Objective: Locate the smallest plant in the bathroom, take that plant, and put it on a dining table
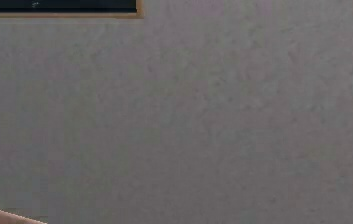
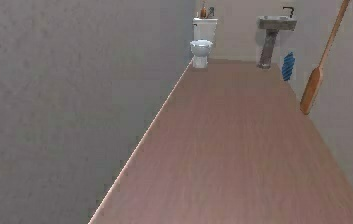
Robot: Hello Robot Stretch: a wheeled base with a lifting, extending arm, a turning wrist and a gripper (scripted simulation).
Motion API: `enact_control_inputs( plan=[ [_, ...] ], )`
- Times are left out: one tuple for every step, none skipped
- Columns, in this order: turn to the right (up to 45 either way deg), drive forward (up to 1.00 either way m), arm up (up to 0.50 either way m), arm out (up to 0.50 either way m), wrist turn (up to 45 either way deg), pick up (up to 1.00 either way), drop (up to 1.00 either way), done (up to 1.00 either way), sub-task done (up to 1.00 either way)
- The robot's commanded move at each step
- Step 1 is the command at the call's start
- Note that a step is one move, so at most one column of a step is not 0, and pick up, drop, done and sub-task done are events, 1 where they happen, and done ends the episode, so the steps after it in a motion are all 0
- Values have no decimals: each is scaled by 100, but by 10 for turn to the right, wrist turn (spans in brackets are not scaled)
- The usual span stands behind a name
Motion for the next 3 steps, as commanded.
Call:
enact_control_inputs(
  plan=[
    [120,0,0,0,0,0,0,0,0],
    [0,15,0,0,0,0,0,0,0],
    [-450,0,0,0,0,0,0,0,0]
  ],
)
